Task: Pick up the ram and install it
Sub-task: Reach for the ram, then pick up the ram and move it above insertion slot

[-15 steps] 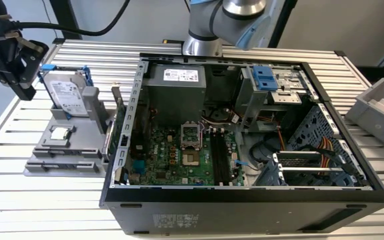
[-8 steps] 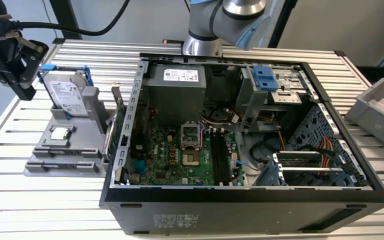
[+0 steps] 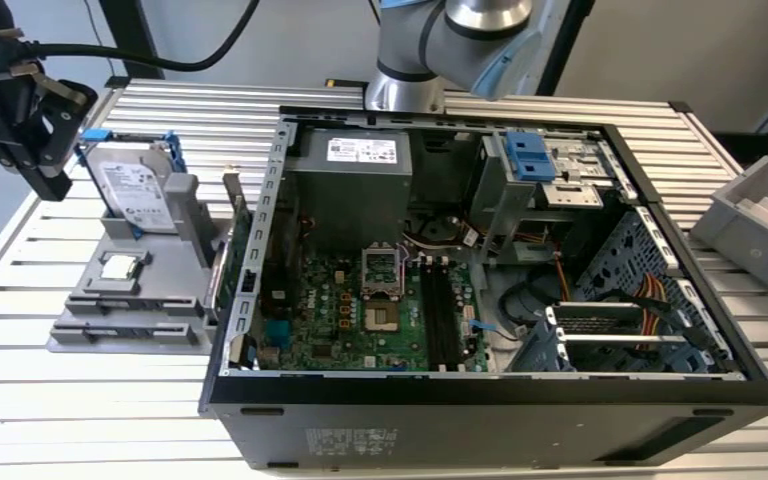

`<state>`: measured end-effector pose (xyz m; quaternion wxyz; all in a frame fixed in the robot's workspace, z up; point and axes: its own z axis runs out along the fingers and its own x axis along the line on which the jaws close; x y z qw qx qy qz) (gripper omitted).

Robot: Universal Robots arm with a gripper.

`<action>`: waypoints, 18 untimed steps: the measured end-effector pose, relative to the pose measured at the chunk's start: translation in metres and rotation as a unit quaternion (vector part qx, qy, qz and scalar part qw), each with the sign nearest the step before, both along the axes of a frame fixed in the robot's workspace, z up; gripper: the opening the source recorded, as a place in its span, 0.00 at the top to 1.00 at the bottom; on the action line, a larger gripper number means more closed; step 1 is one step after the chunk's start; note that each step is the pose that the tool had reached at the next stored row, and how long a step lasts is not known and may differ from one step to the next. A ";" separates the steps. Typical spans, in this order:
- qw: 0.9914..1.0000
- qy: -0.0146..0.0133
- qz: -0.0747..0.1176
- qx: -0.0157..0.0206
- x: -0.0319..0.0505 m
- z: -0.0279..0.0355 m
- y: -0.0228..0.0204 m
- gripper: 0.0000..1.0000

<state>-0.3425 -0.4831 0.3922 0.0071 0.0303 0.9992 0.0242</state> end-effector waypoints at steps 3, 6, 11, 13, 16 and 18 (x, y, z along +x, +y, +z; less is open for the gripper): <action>1.000 0.000 0.000 0.000 0.0000 0.0000 0.0000 1.00; 1.000 0.000 0.000 0.000 0.0000 0.0000 0.0000 1.00; 1.000 0.000 0.000 0.000 0.0000 0.0000 0.0000 1.00; 1.000 0.000 0.000 0.000 0.0000 0.0000 0.0000 1.00; 1.000 0.000 0.001 0.000 0.0000 0.0000 0.0000 1.00; 1.000 0.000 0.004 0.000 0.0000 0.0000 0.0000 1.00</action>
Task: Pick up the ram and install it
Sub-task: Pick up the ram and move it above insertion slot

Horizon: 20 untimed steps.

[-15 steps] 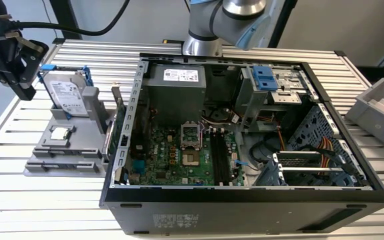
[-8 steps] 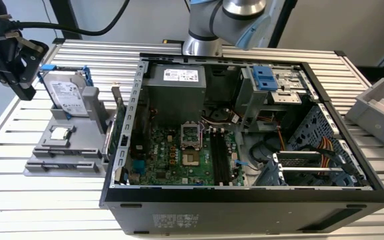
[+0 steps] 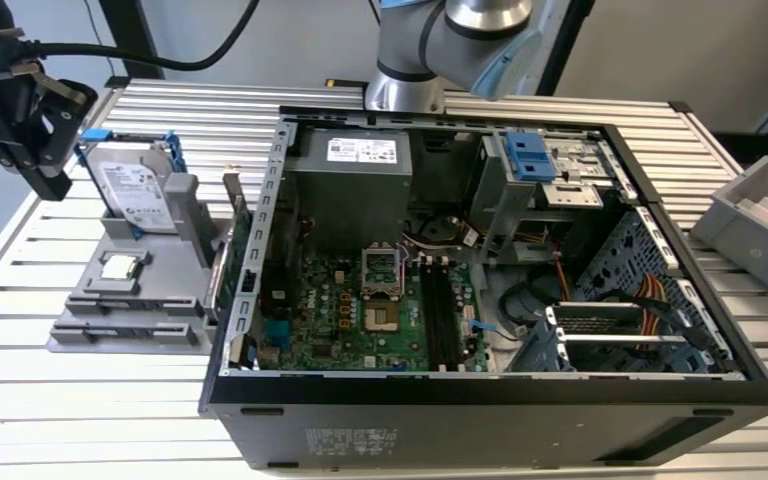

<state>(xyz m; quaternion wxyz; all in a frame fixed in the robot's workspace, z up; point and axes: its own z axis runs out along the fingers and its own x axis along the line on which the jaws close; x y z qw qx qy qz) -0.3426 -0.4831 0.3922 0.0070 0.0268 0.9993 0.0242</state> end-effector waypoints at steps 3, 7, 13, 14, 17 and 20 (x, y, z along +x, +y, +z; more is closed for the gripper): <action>1.000 0.000 0.008 0.000 0.0000 0.0001 0.0000 1.00; 1.000 0.000 0.023 0.000 0.0000 0.0000 0.0000 1.00; 0.999 0.000 0.050 0.000 0.0000 0.0001 0.0000 1.00; 0.999 0.000 0.054 0.000 0.0000 0.0000 0.0000 1.00; 0.998 0.000 0.068 0.000 0.0000 0.0000 0.0000 1.00; 0.996 0.000 0.085 0.000 0.0000 0.0001 0.0001 1.00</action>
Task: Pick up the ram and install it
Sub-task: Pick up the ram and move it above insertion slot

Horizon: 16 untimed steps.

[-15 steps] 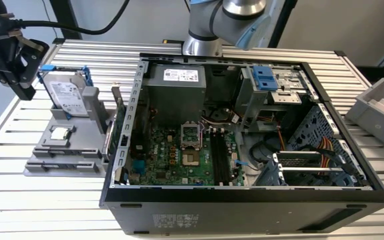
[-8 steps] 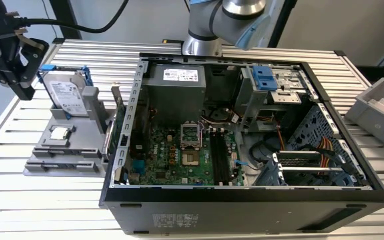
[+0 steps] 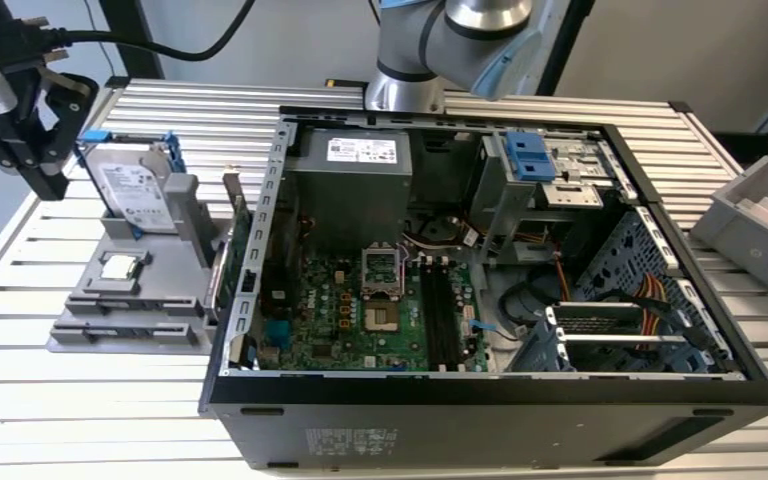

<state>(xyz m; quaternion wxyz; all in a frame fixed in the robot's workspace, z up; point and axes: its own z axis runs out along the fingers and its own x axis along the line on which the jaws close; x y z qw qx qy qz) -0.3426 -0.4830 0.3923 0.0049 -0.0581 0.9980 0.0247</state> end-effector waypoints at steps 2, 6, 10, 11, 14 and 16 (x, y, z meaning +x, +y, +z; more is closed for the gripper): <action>1.000 0.000 0.009 0.000 0.0000 0.0000 0.0000 1.00; 1.000 0.000 0.026 0.000 0.0000 0.0001 0.0002 1.00; 0.999 0.000 0.044 0.000 0.0000 0.0002 0.0002 1.00; 0.999 0.000 0.048 0.000 0.0000 0.0003 0.0003 1.00; 0.998 0.000 0.063 0.000 0.0000 0.0004 0.0003 1.00; 0.997 0.000 0.073 0.000 0.0000 0.0003 0.0002 1.00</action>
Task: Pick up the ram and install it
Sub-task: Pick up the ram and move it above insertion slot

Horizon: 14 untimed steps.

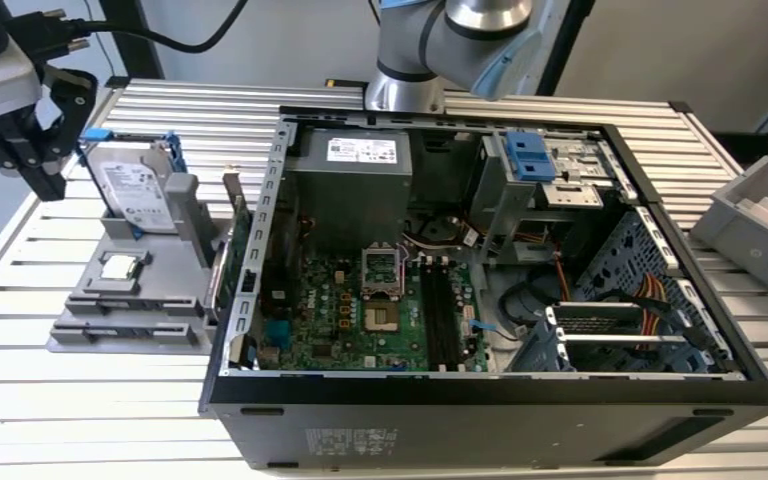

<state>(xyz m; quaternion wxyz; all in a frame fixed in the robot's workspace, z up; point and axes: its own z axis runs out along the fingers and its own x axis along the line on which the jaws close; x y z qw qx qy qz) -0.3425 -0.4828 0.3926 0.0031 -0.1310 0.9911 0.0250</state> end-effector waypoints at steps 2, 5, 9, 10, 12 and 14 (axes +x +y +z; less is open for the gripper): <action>1.000 0.000 0.010 0.000 0.0000 0.0000 0.0000 1.00; 1.000 0.000 0.025 0.000 0.0000 0.0001 0.0000 1.00; 0.999 0.000 0.045 0.000 0.0000 0.0001 0.0000 1.00; 0.999 0.000 0.050 0.000 0.0000 0.0001 0.0000 1.00; 0.998 0.000 0.060 0.000 0.0000 0.0002 0.0000 1.00; 0.998 0.000 0.070 0.000 0.0000 0.0002 0.0000 1.00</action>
